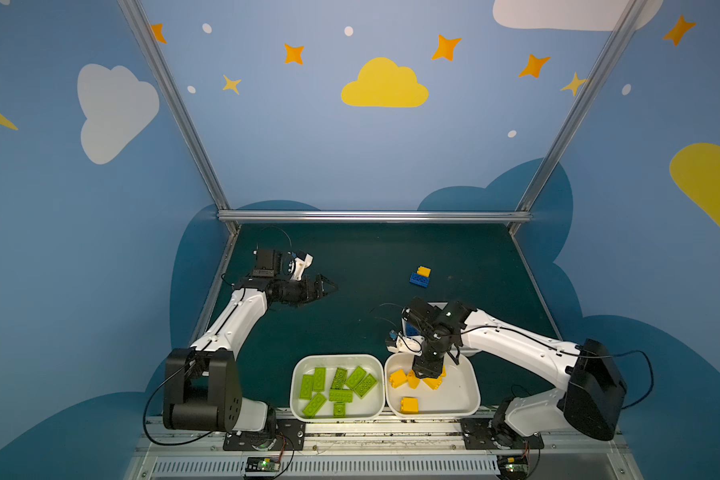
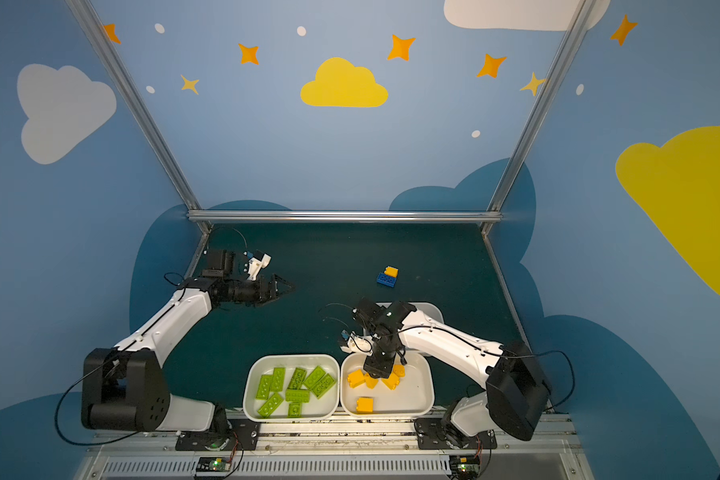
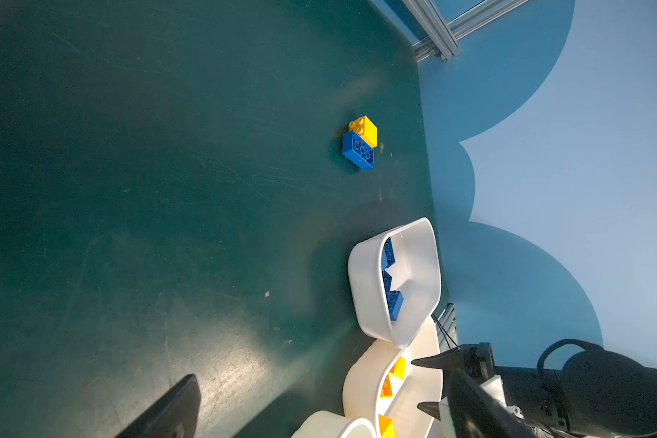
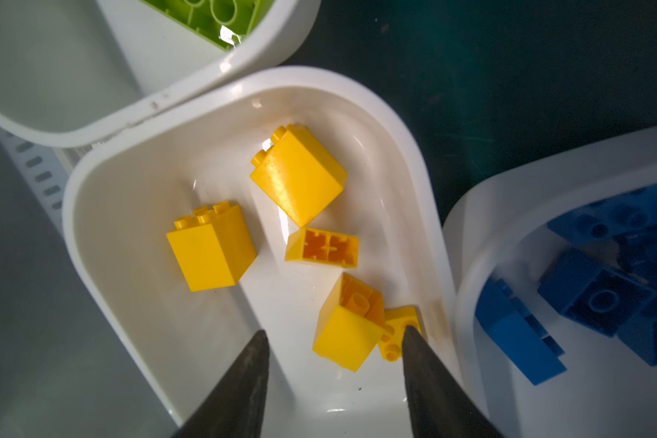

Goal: Sort the legos into containers by color
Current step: 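Carry the yellow brick to the middle bin and release it, then return the right gripper to the pile and grasp the blue brick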

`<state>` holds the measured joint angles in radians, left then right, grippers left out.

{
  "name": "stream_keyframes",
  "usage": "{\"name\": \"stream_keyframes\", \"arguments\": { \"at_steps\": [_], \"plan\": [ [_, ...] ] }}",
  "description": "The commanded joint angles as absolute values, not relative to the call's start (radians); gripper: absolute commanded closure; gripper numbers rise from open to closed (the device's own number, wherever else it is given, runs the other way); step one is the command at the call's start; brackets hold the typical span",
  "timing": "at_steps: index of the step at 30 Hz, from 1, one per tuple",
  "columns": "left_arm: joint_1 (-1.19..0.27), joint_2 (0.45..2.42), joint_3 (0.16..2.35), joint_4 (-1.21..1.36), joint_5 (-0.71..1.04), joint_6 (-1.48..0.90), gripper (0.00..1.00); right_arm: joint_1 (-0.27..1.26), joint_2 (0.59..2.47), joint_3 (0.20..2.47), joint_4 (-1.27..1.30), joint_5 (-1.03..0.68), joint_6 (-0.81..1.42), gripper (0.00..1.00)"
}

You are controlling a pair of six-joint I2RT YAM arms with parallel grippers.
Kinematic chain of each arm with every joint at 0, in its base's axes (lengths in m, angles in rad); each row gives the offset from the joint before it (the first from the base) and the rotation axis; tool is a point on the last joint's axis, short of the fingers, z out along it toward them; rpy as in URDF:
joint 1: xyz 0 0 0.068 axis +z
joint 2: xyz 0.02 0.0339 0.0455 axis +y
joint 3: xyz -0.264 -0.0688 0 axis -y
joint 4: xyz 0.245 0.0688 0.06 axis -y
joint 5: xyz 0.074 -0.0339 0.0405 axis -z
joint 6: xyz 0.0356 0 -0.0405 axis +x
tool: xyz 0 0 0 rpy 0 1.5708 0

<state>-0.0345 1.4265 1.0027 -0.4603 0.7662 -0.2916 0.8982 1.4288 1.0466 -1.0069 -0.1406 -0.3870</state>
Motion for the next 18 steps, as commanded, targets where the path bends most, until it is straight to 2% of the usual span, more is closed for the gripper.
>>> {"name": "stream_keyframes", "arguments": {
  "at_steps": [1,4,6,10,14,18],
  "plan": [
    [-0.030,1.405,0.988,-0.473,0.769,-0.273,0.01,0.822,1.382,1.114,-1.012,-0.160,-0.370,0.43],
    [-0.030,1.404,0.985,-0.467,0.770,-0.278,0.01,0.696,1.378,1.187,-1.006,-0.178,-0.369,0.43],
    [-0.030,1.405,0.986,-0.463,0.771,-0.283,0.01,0.624,1.404,1.231,-0.972,-0.130,-0.358,0.42],
    [-0.031,1.407,0.992,-0.463,0.770,-0.283,0.00,0.484,1.537,1.375,-0.940,-0.062,-0.239,0.42],
    [-0.029,1.408,0.996,-0.471,0.769,-0.276,0.00,0.432,1.694,1.521,-0.920,-0.035,-0.166,0.41],
    [-0.029,1.411,0.992,-0.471,0.769,-0.276,0.01,0.407,1.861,1.654,-0.909,-0.025,-0.199,0.41]
  ]
}}
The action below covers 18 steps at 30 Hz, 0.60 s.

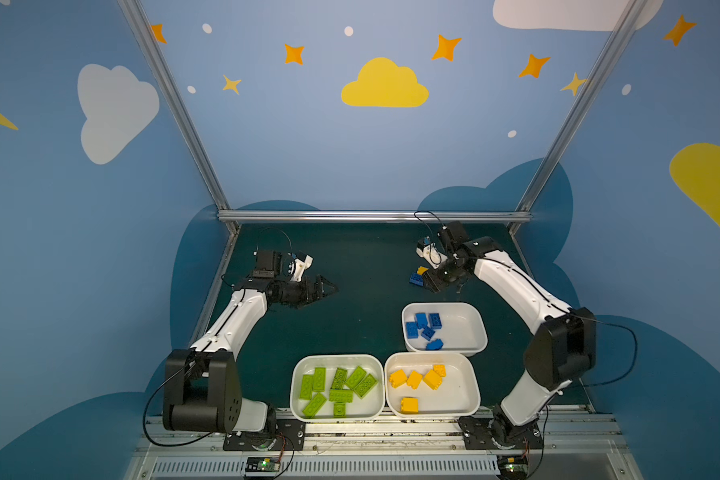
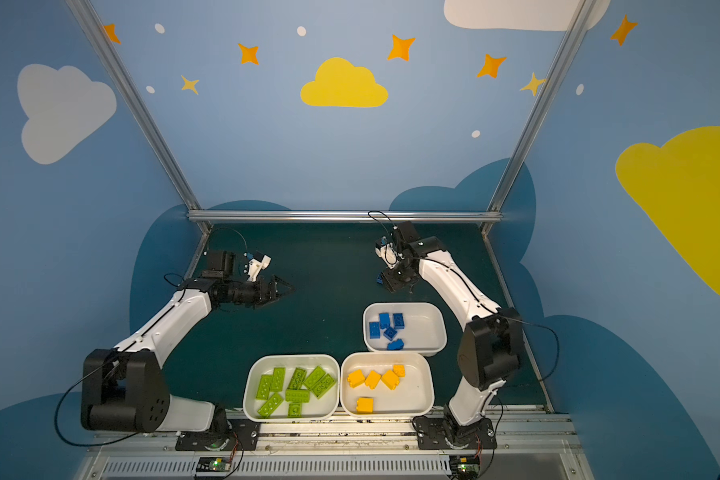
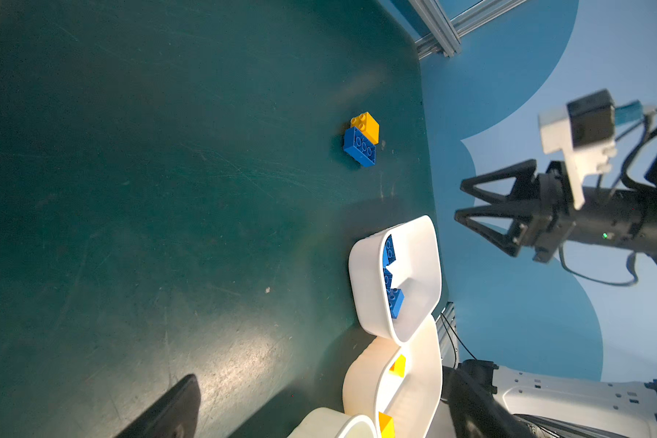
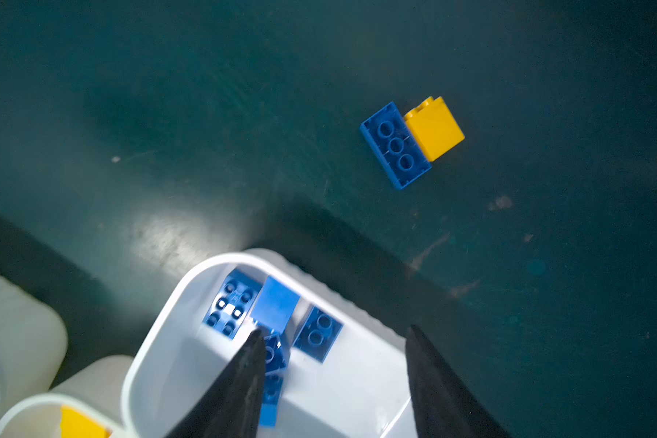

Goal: Sort the legos into containers by color
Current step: 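Return the right gripper to the pile and grasp the blue brick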

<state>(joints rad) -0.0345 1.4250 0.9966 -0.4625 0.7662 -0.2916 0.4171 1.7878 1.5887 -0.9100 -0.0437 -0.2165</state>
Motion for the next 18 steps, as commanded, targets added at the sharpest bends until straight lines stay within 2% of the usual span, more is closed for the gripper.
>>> {"name": "stream_keyframes", "arguments": {
  "at_steps": [1,5,9,18],
  "plan": [
    [-0.030,1.410,0.990,-0.468,0.767,-0.277,0.00,0.405,1.901,1.685,-0.910,-0.033,-0.226,0.41],
    [-0.029,1.411,0.986,-0.462,0.765,-0.279,0.01,0.391,2.029,1.772,-0.908,-0.036,-0.333,0.42],
    [-0.029,1.420,0.989,-0.468,0.764,-0.273,0.01,0.358,2.141,1.889,-0.978,-0.049,-0.335,0.42],
    [-0.029,1.453,0.998,-0.463,0.769,-0.272,0.01,0.309,2.223,1.907,-1.013,-0.092,-0.373,0.41]
  ]
}}
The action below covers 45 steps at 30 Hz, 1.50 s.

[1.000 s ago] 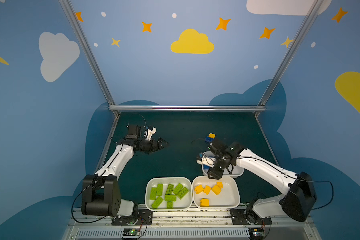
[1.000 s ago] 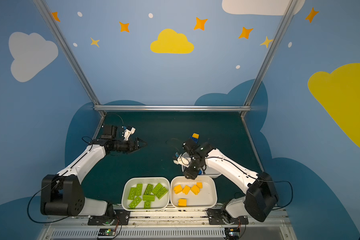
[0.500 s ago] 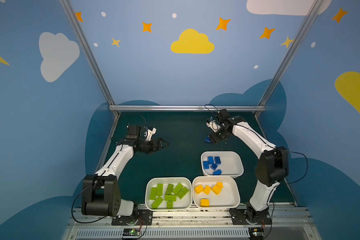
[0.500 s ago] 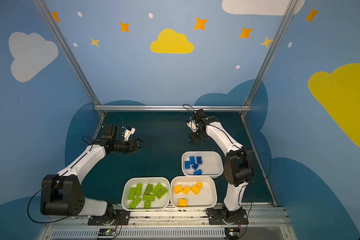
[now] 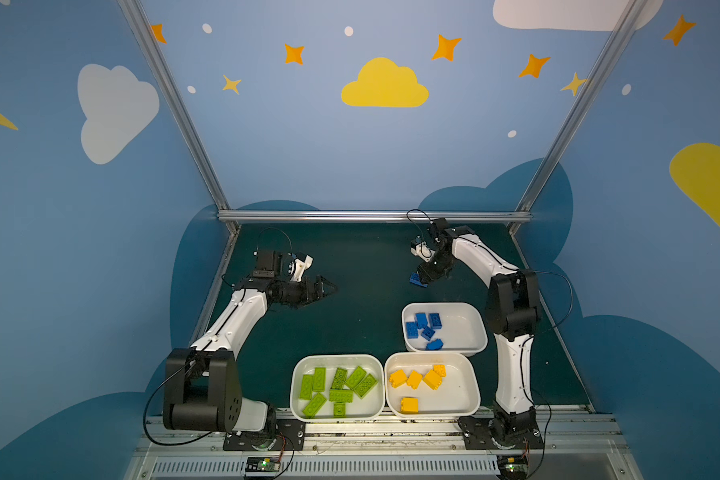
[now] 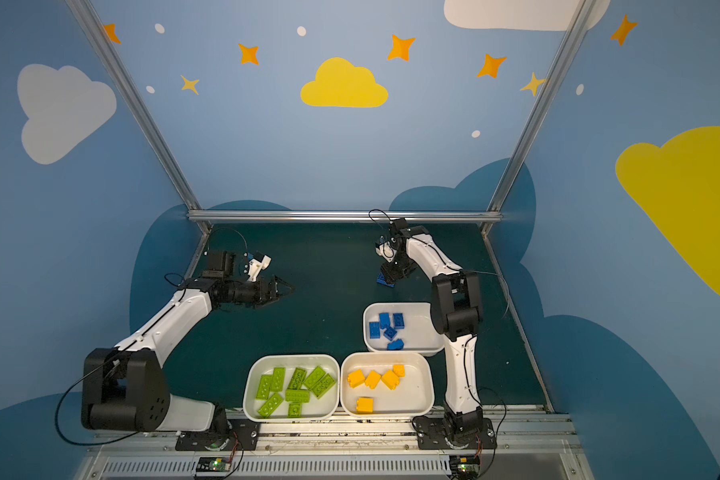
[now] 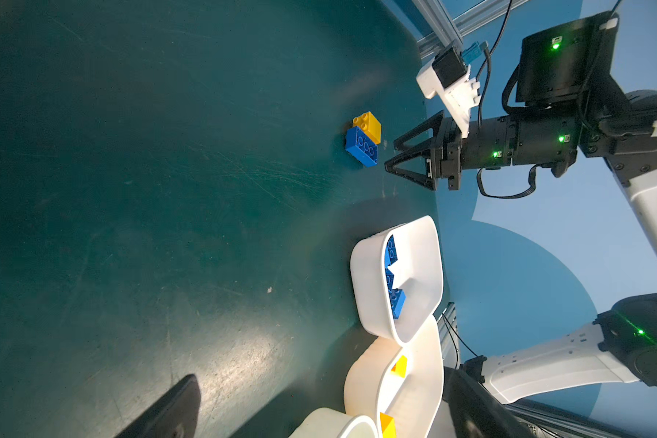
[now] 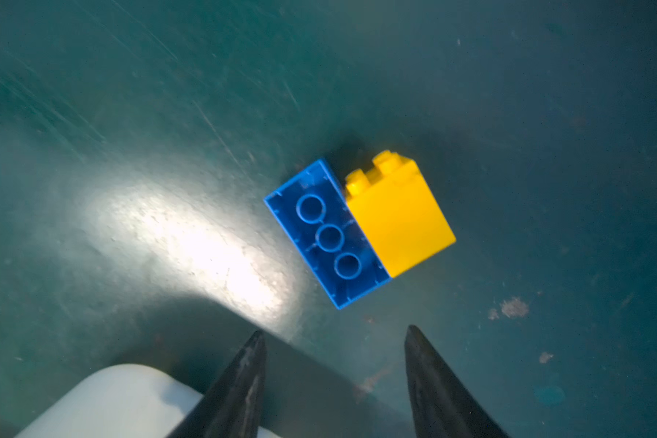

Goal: Sort the legos into containers by color
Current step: 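Return the right gripper to the pile and grasp the blue brick, then carry the blue brick to the farthest bin and release it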

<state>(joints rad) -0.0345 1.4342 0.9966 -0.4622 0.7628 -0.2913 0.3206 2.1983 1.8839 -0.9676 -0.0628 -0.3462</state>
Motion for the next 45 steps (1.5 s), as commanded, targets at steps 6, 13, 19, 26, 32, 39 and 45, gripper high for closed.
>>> {"name": "stream_keyframes", "arguments": {
  "at_steps": [6,13,19,26,32,39,45],
  "plan": [
    [-0.029,1.460,1.005,-0.476,0.765,-0.262,0.00,0.305,2.264,1.924,-1.004,-0.115,-0.397,0.39],
    [-0.030,1.459,1.000,-0.487,0.760,-0.255,0.01,0.307,2.301,1.925,-0.972,-0.138,-0.408,0.39],
    [-0.030,1.464,1.003,-0.491,0.759,-0.254,0.01,0.320,2.326,1.933,-0.958,-0.147,-0.432,0.40],
    [-0.029,1.469,1.009,-0.499,0.756,-0.253,0.01,0.349,2.294,1.889,-0.943,-0.172,-0.437,0.40],
    [-0.030,1.473,1.008,-0.499,0.757,-0.253,0.00,0.377,2.274,1.874,-0.931,-0.170,-0.441,0.41],
    [-0.029,1.472,1.003,-0.506,0.753,-0.246,0.01,0.405,2.317,1.911,-0.892,-0.055,-0.452,0.41],
    [-0.030,1.469,0.999,-0.508,0.753,-0.243,0.00,0.419,2.364,1.981,-0.883,-0.033,-0.460,0.39]
  ]
}}
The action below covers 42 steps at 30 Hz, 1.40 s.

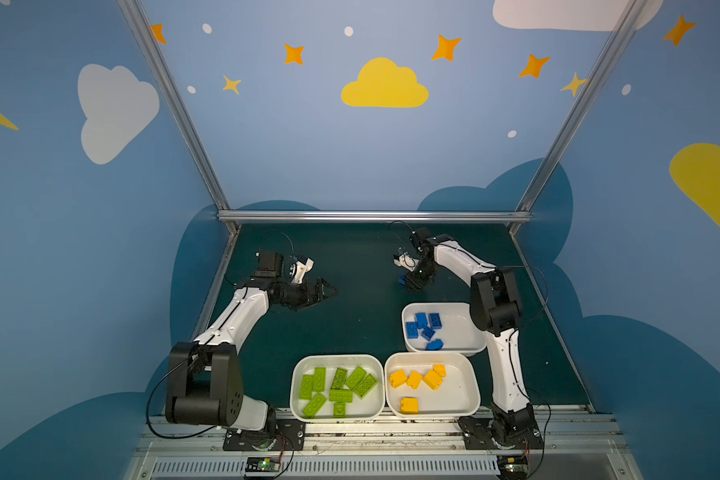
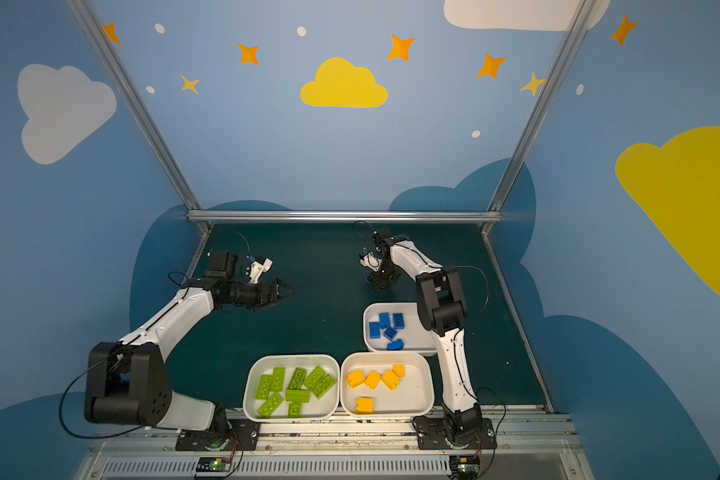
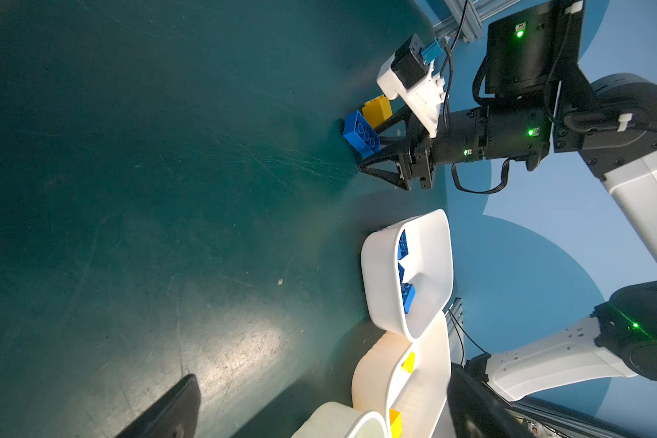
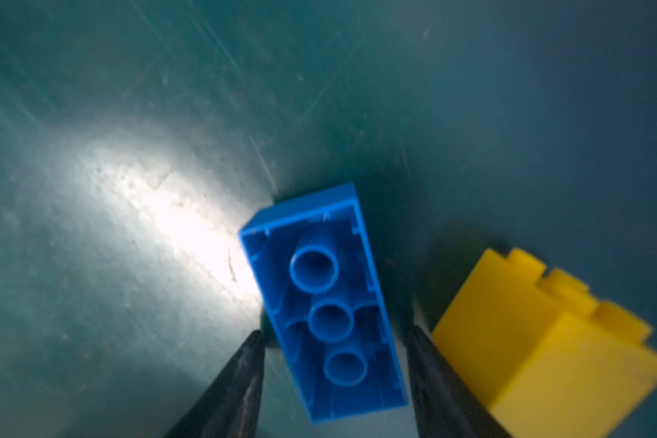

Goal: Sort the legos into containers by color
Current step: 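Carry the blue brick to the farthest bin and release it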

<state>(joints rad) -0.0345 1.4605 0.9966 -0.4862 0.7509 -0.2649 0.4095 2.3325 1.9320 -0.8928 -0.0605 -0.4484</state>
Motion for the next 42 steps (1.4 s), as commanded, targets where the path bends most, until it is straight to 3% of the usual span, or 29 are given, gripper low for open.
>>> {"name": "stream_keyframes", "arguments": {
  "at_steps": [1,9,14,16,21,30,42],
  "plan": [
    [-0.029,1.470,1.000,-0.509,0.753,-0.243,0.00,0.422,2.373,1.993,-0.888,-0.032,-0.461,0.39],
    [-0.029,1.473,1.003,-0.512,0.750,-0.241,0.01,0.429,2.421,2.065,-0.934,-0.058,-0.479,0.45],
    [-0.030,1.477,1.010,-0.514,0.750,-0.242,0.01,0.429,2.405,2.060,-0.940,-0.070,-0.468,0.68],
    [-0.030,1.480,1.014,-0.515,0.750,-0.244,0.00,0.429,2.384,2.061,-0.942,-0.073,-0.462,0.72],
    [-0.029,1.479,1.023,-0.503,0.759,-0.262,0.01,0.424,2.262,2.001,-0.931,-0.078,-0.436,0.73],
    [-0.063,1.459,1.031,-0.430,0.804,-0.338,0.01,0.427,1.873,1.650,-0.902,-0.119,-0.369,0.73],
    [-0.130,1.483,1.032,-0.375,0.810,-0.378,0.01,0.415,1.513,1.182,-0.960,0.021,-0.396,0.71]
  ]
}}
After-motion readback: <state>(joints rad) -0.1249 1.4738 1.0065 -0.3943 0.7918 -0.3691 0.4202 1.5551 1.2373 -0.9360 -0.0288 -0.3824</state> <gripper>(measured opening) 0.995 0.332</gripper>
